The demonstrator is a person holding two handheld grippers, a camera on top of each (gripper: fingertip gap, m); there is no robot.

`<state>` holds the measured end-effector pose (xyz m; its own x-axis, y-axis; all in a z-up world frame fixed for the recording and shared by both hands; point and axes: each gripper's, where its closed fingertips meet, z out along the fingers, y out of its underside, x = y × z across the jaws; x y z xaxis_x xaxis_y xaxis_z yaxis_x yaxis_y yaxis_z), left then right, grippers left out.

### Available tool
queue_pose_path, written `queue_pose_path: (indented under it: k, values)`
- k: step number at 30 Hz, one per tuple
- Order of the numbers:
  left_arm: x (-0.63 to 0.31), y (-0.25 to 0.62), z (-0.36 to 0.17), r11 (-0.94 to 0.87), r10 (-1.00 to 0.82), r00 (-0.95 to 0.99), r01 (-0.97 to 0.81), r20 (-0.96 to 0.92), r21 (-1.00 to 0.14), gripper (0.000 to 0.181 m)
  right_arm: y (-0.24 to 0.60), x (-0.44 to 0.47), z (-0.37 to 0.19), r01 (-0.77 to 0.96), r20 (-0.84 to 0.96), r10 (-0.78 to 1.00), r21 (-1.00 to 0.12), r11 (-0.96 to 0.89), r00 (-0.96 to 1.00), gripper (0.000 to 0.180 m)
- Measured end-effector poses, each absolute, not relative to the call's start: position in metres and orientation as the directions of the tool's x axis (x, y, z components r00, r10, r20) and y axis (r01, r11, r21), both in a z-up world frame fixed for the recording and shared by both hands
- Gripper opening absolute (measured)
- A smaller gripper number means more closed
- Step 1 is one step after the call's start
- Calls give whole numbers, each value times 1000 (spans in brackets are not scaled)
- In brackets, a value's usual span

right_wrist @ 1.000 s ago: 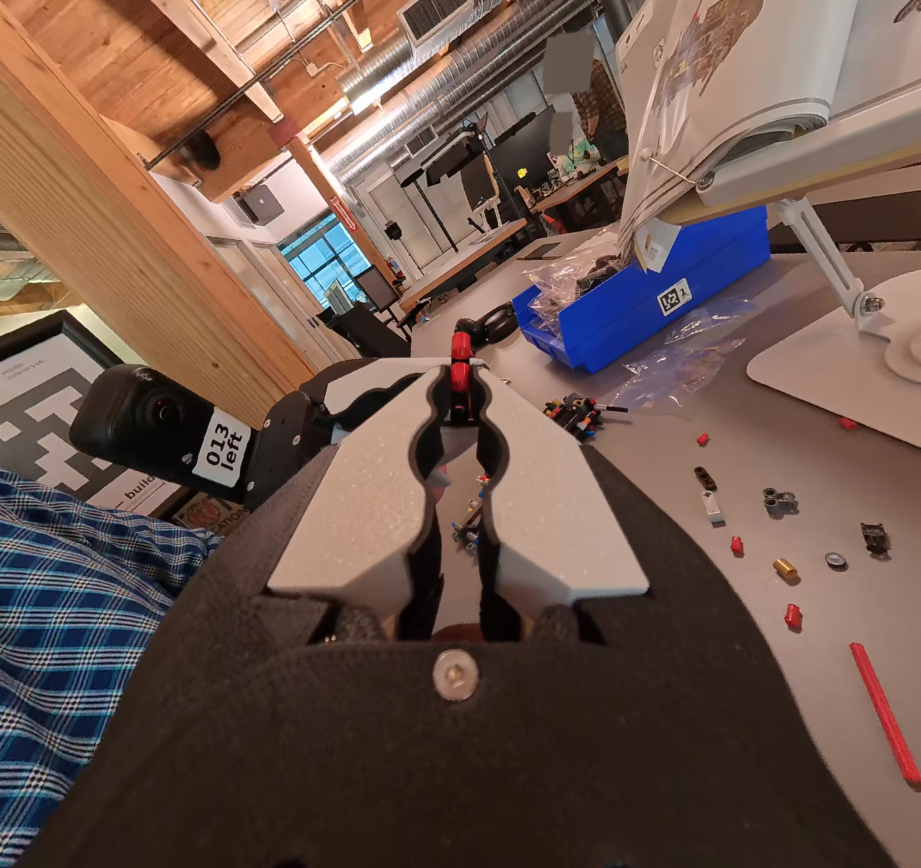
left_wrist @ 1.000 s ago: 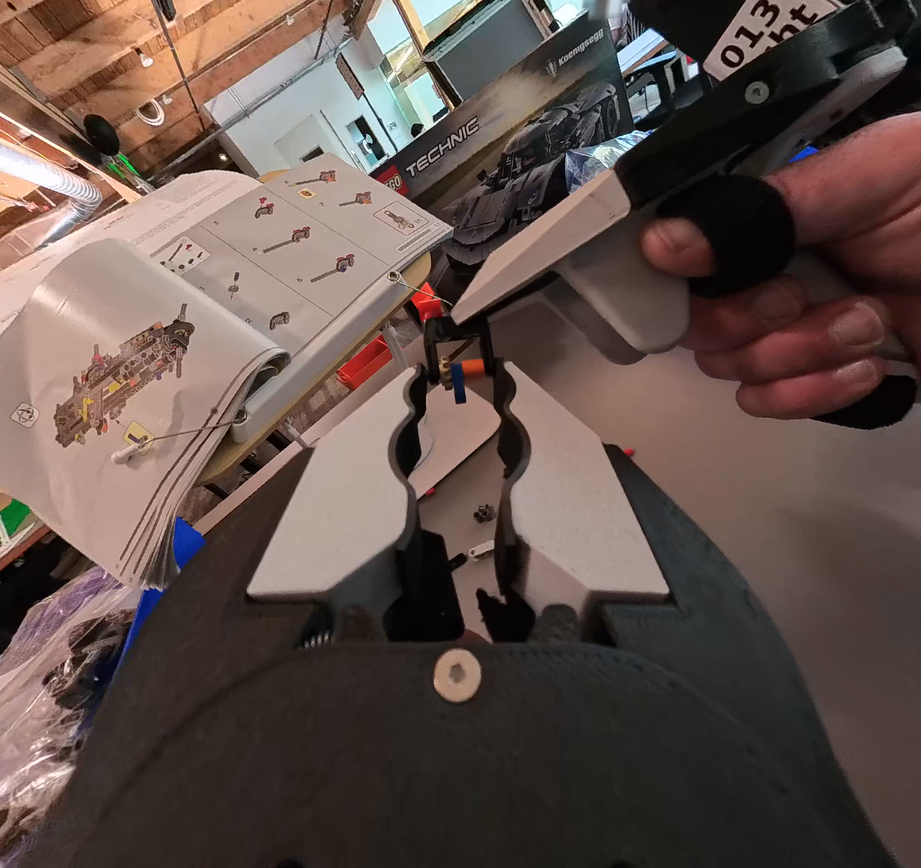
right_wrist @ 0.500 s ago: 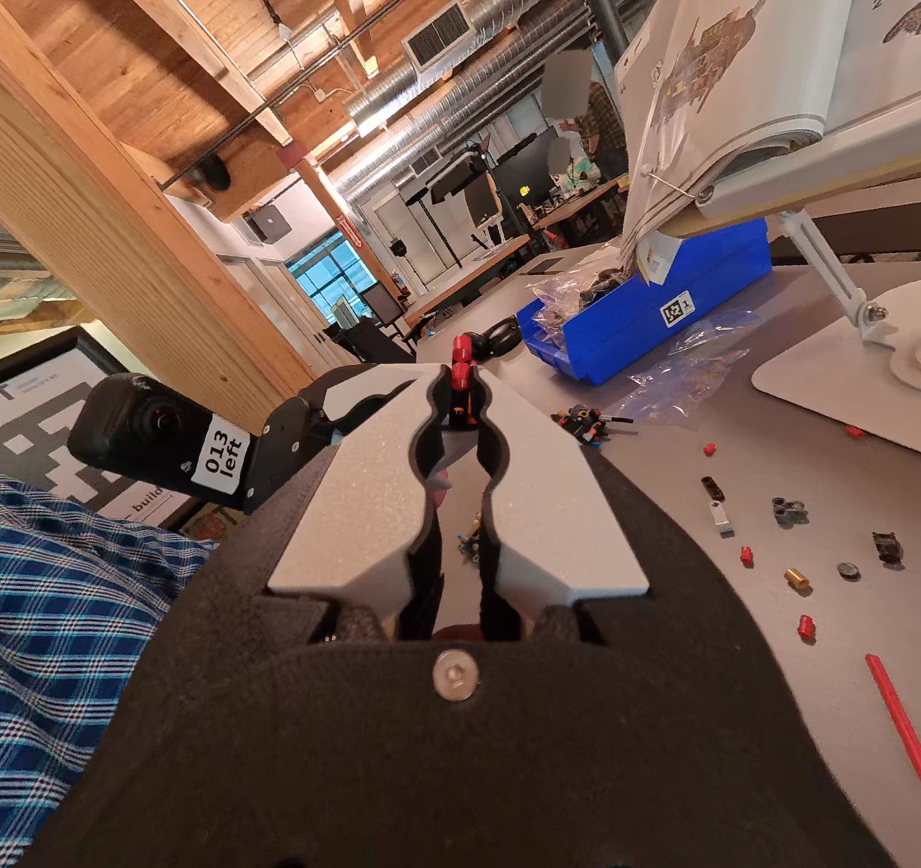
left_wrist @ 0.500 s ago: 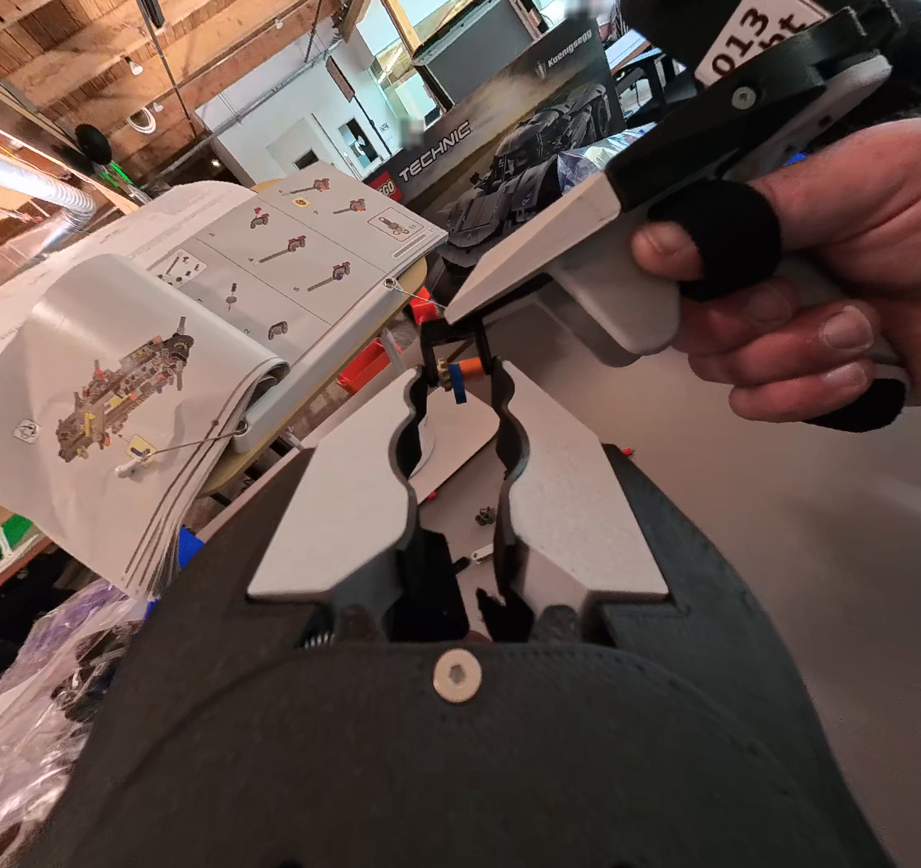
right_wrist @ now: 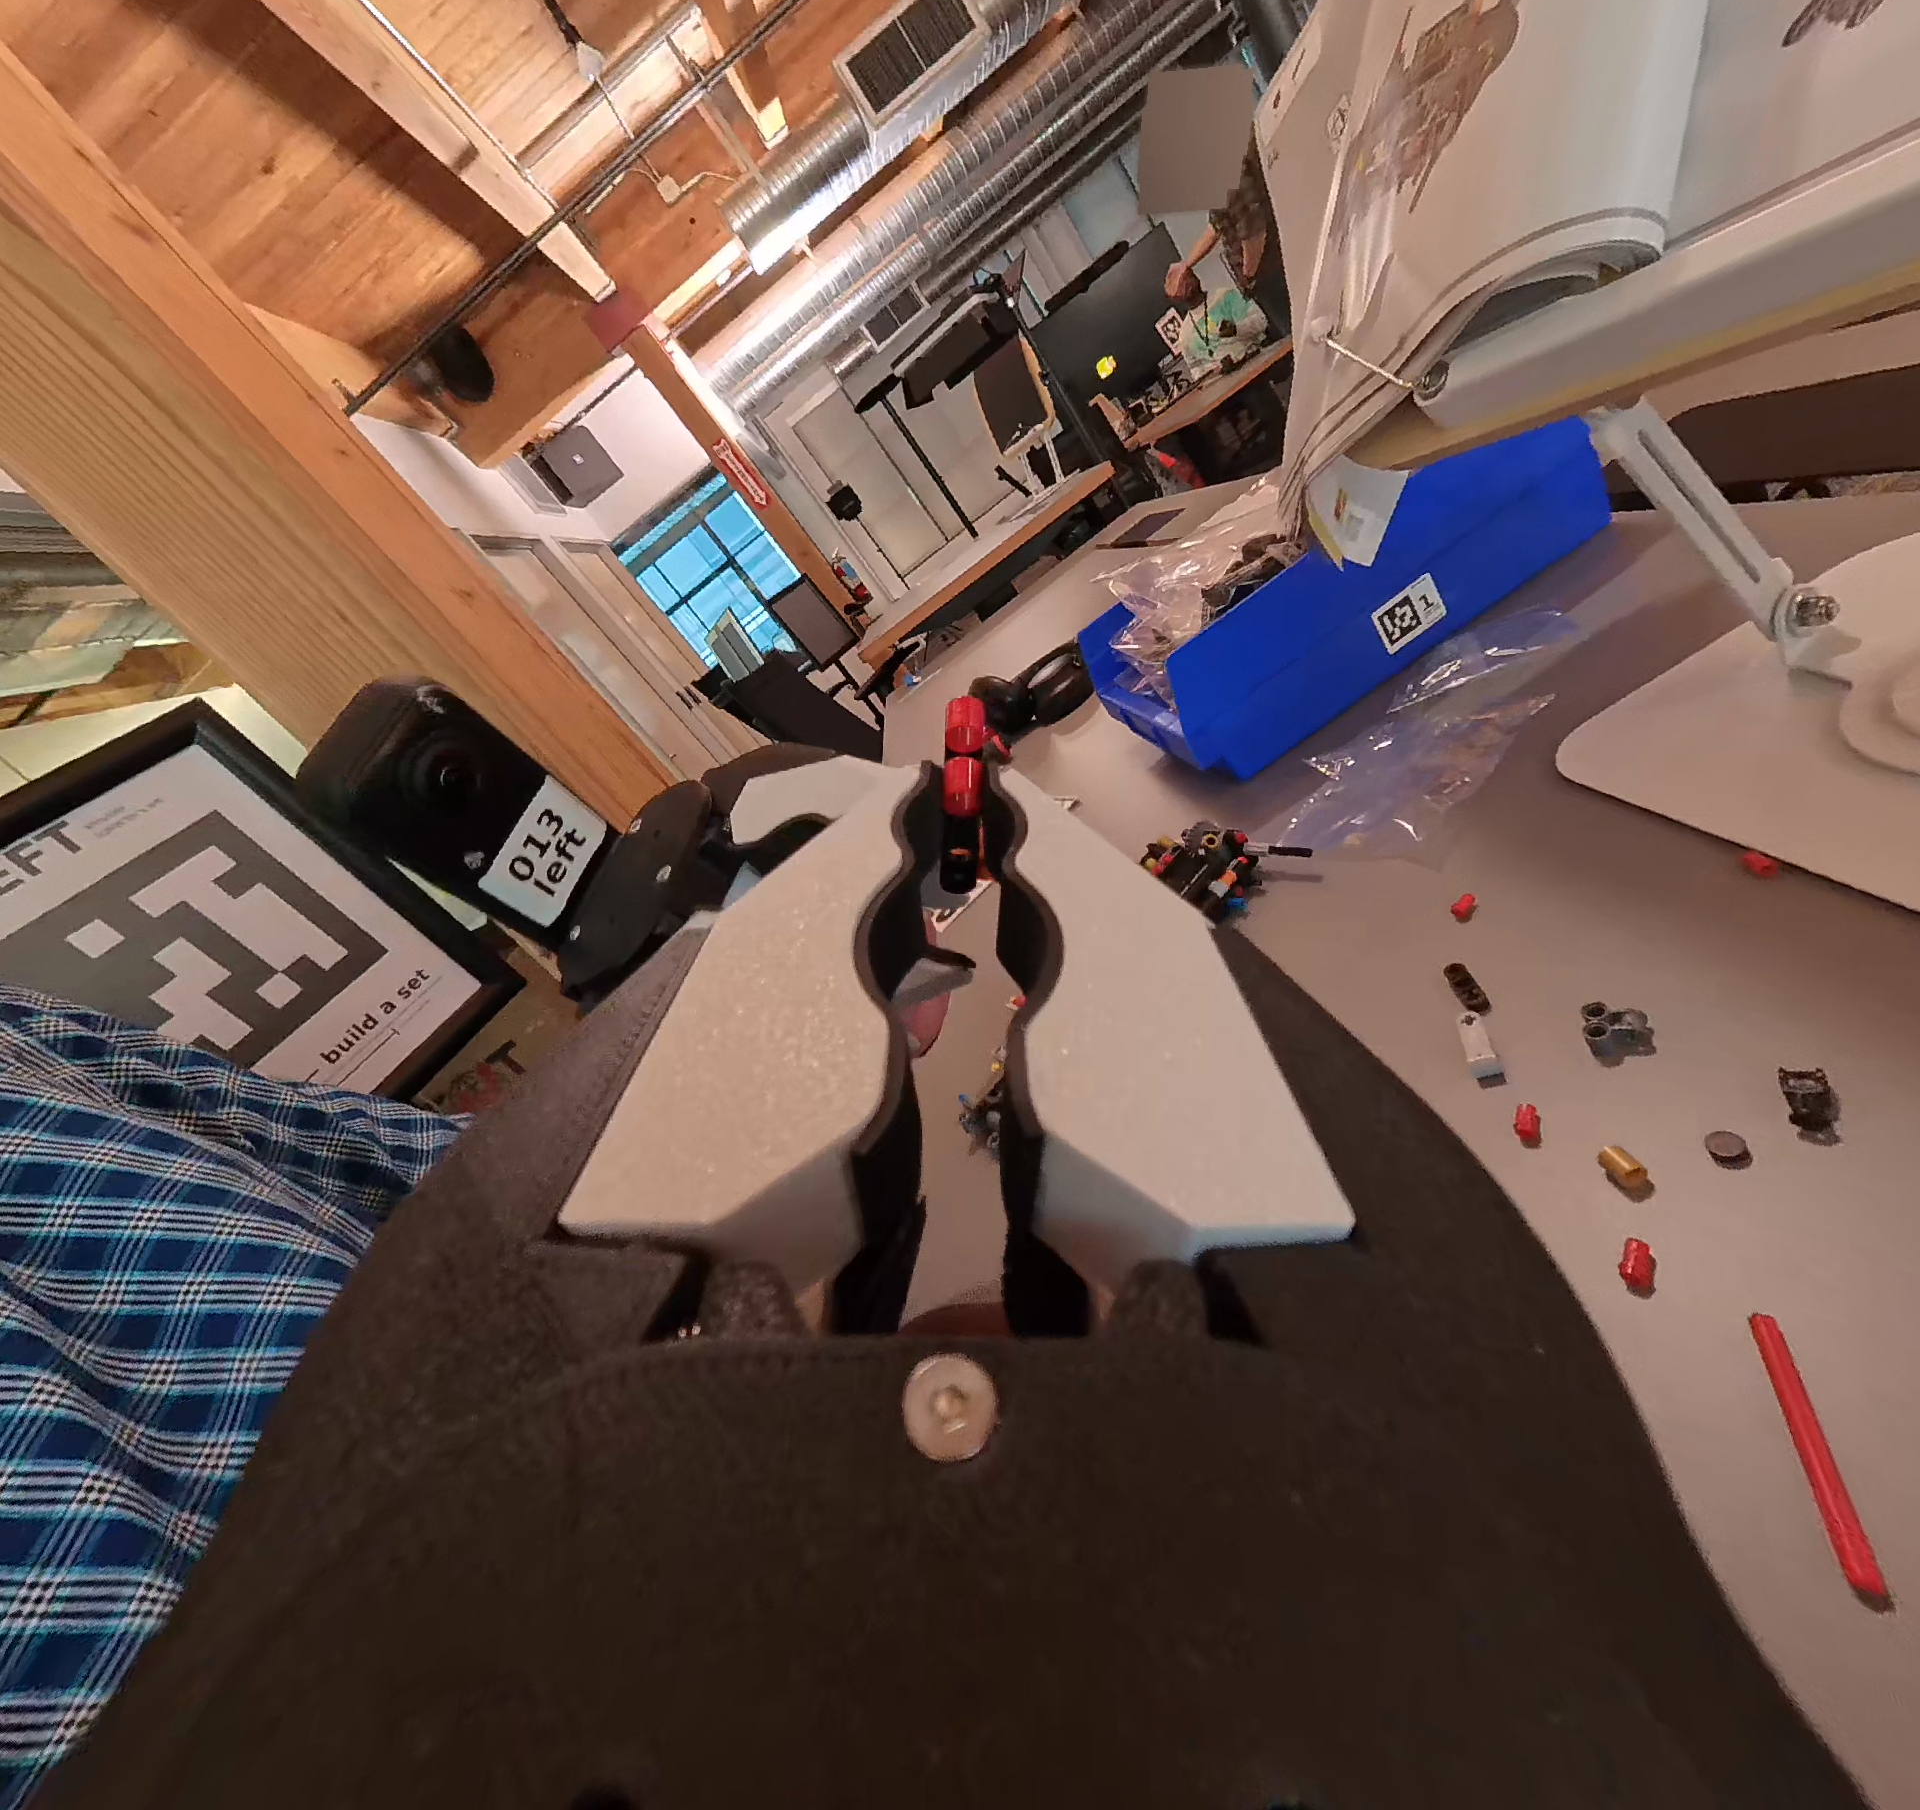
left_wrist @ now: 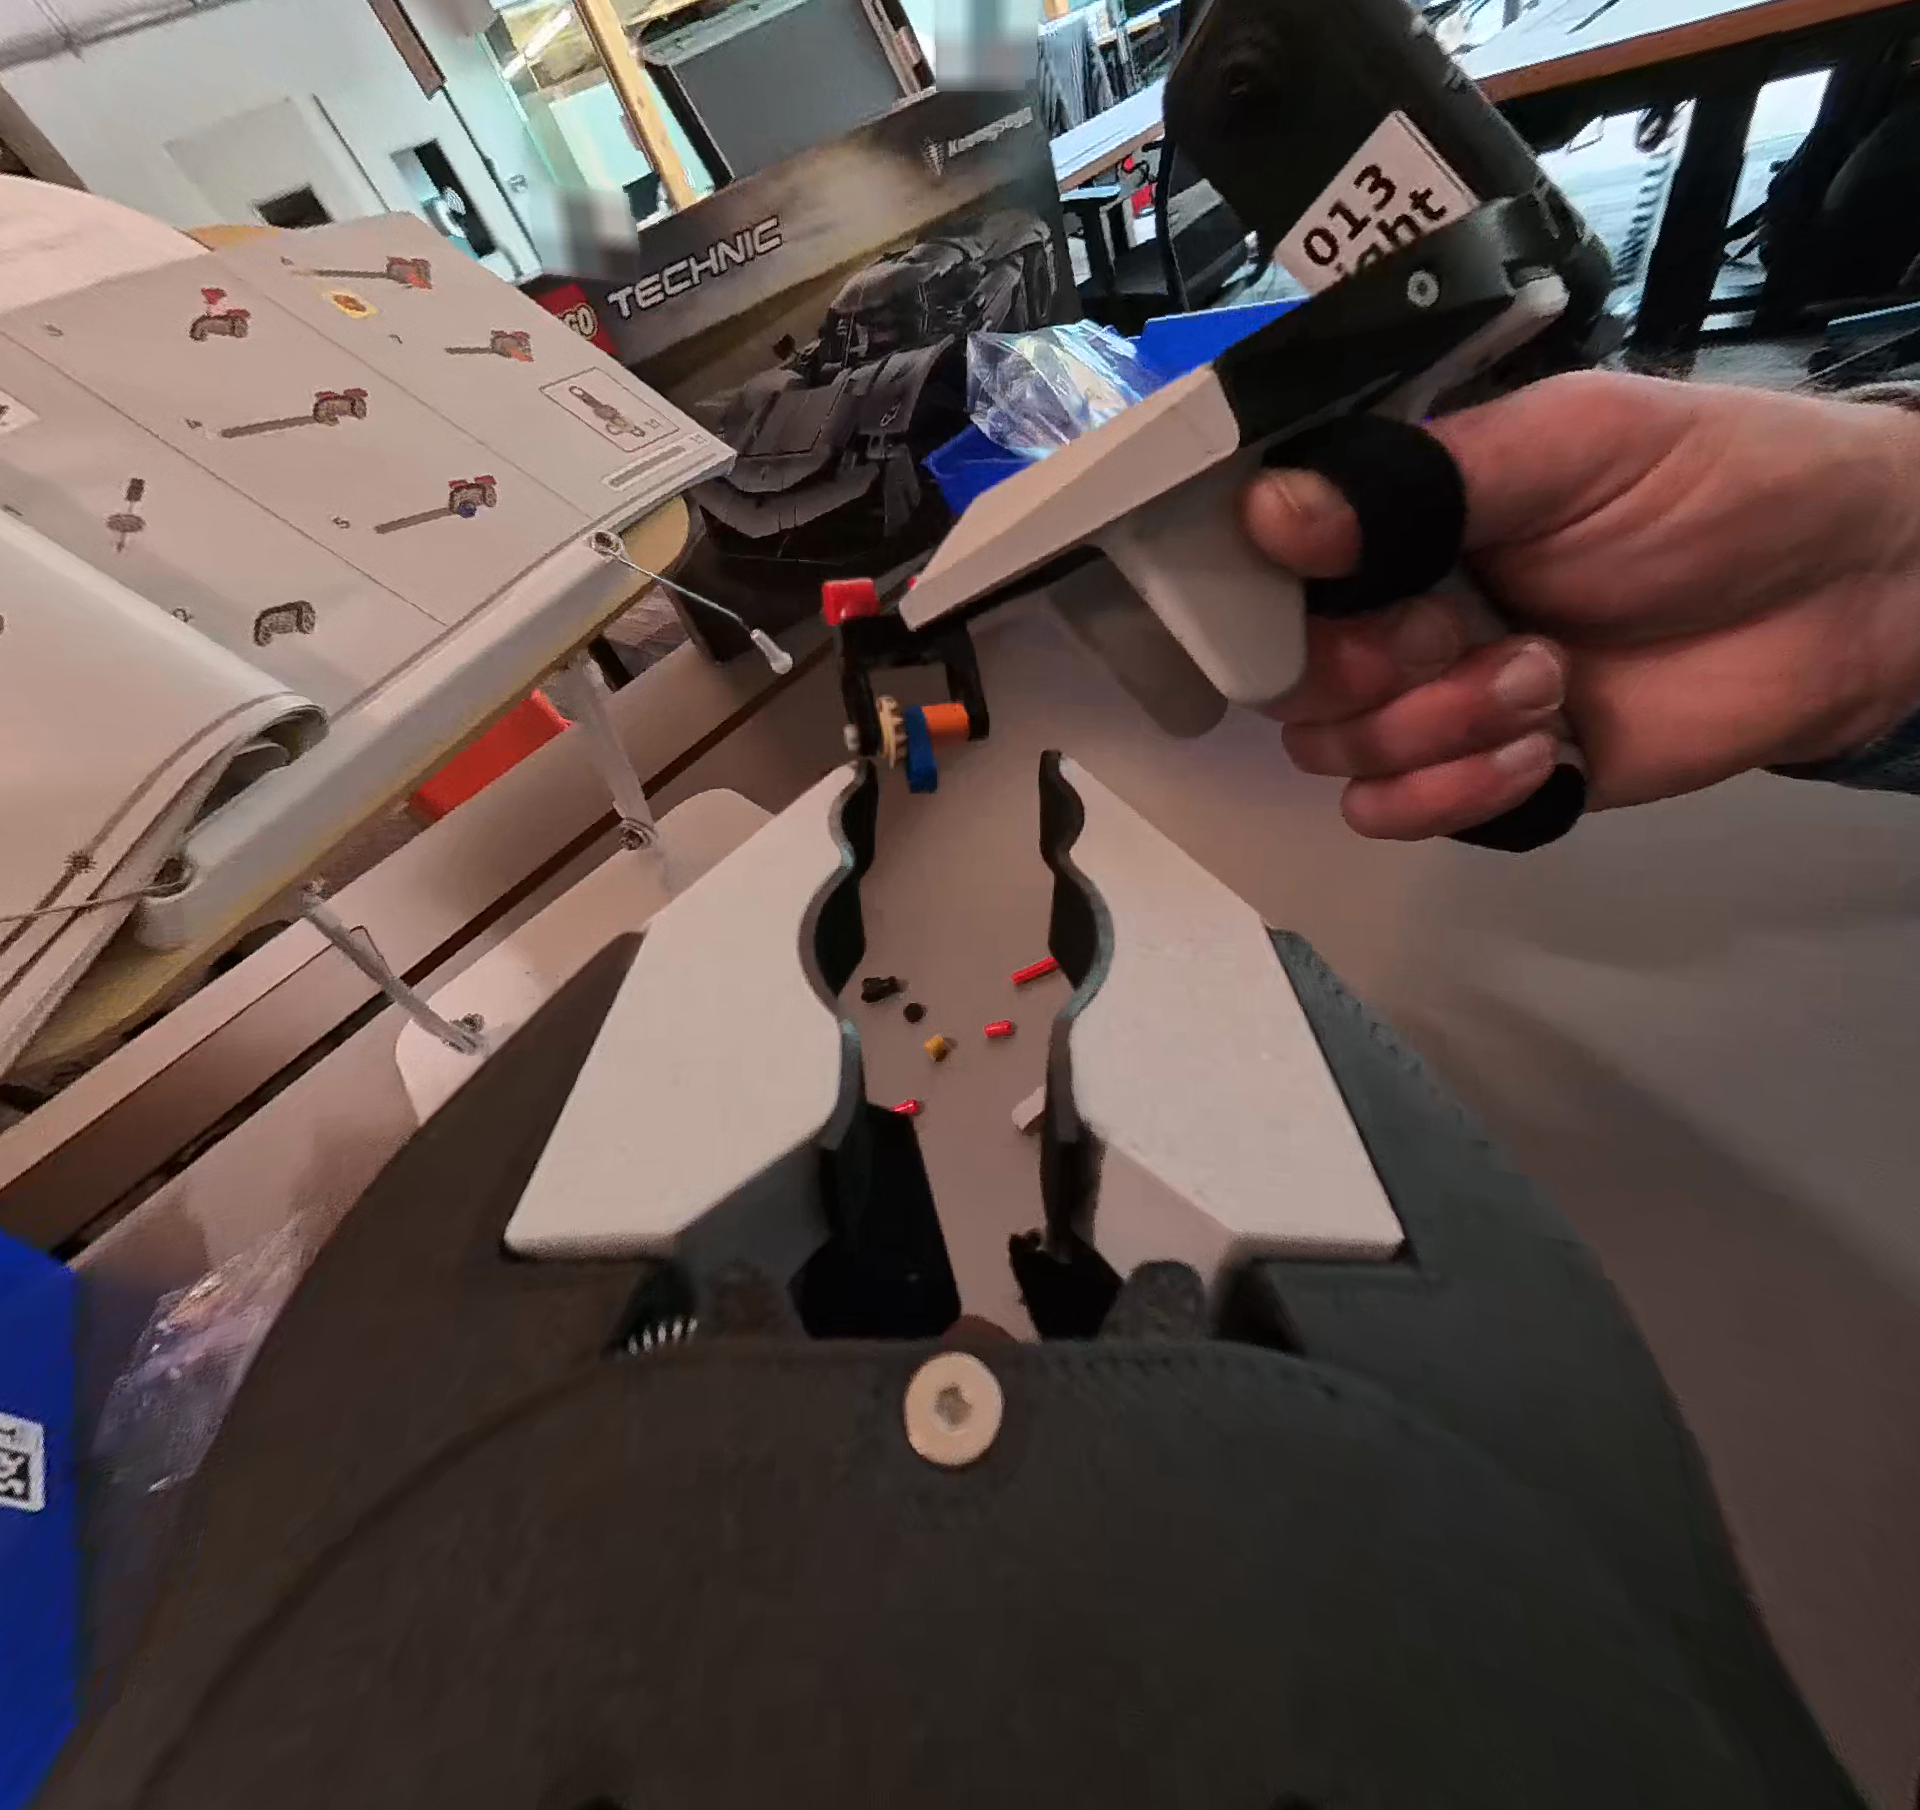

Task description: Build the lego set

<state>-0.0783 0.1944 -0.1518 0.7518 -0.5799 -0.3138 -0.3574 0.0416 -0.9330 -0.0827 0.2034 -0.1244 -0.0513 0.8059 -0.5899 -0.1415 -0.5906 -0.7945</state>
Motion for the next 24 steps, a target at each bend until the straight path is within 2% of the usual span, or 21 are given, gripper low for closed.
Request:
queue_pose_path:
  k: [24]
  values:
    - [-101, 205, -162, -45, -587, 769, -342, -252, -939, 30, 225, -68, -129, -164, -587, 810, -798, -580, -5, 4]
